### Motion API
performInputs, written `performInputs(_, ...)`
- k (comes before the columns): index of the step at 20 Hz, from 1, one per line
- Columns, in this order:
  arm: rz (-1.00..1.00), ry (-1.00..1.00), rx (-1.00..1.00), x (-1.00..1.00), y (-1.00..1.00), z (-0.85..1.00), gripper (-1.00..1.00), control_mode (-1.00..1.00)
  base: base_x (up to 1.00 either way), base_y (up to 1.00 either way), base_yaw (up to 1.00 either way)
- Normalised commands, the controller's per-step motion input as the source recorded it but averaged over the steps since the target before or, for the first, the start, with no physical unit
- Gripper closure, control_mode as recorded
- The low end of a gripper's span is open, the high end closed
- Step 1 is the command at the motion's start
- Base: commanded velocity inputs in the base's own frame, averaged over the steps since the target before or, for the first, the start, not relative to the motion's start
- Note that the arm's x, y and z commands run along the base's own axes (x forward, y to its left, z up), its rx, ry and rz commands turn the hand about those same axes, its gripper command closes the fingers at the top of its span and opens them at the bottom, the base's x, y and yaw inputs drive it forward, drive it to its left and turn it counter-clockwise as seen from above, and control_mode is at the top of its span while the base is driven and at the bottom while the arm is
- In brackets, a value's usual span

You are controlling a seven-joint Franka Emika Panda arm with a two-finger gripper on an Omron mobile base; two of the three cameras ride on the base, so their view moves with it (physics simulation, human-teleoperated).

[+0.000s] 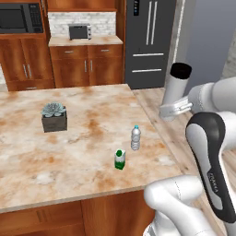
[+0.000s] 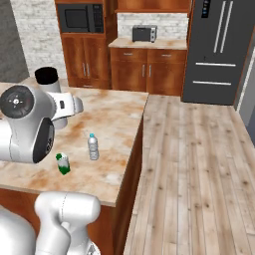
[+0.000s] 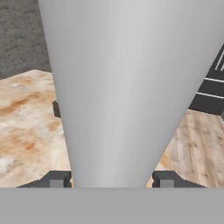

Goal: Pick the milk, bottled water, water bottle from the counter and place them in the open cabinet.

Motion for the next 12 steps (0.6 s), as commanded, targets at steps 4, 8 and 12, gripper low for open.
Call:
performInputs(4,-0.08,0.00,0.00,-0.01,0.00,0.00,1.00,-1.00,0.00,0.00,0.00)
performInputs(8,-0.08,0.00,0.00,-0.02,-0.02,0.00,1.00,-1.00,0.00,0.00,0.00)
performInputs(12,-0.06,0.00,0.00,-0.02,-0.01,0.00,1.00,-1.00,0.00,0.00,0.00)
